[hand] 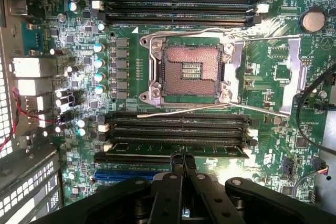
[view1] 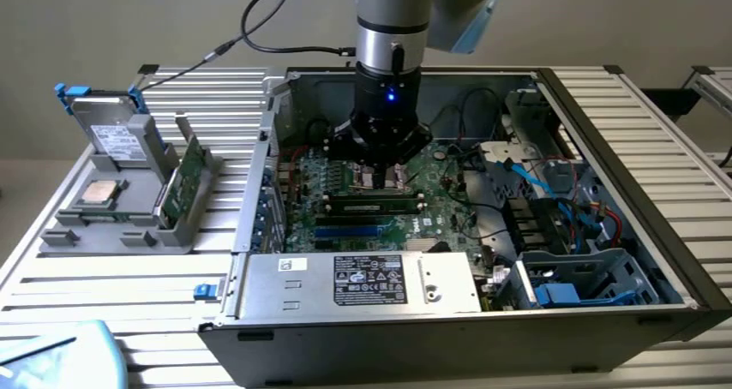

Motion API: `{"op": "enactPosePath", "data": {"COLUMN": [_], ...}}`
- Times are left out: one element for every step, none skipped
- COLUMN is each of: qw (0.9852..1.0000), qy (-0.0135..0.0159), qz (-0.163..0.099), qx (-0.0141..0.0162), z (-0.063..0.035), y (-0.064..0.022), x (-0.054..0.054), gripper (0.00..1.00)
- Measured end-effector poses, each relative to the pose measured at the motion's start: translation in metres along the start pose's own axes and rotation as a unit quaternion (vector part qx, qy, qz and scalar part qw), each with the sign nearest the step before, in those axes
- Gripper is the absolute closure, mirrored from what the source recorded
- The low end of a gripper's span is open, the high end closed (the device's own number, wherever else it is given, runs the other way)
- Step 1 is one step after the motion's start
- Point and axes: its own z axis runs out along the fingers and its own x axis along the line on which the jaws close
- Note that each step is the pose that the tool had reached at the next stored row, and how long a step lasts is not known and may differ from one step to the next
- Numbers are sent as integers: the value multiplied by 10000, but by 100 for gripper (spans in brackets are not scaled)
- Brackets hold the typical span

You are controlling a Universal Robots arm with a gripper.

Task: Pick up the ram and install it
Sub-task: 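Press down the ram until it locks into place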

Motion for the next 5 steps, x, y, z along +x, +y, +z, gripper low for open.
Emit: {"op": "enactPosePath", "data": {"qw": [10000, 10000, 10000, 10000, 10000], "qy": [0, 0, 0, 0, 0], "qz": [0, -1, -1, 0, 0], "qx": [-1, -2, -3, -4, -5], "z": [0, 0, 0, 0, 0], "y": [0, 0, 0, 0, 0], "x": [0, -1, 0, 0, 0], "gripper": [89, 89, 89, 89, 89]}}
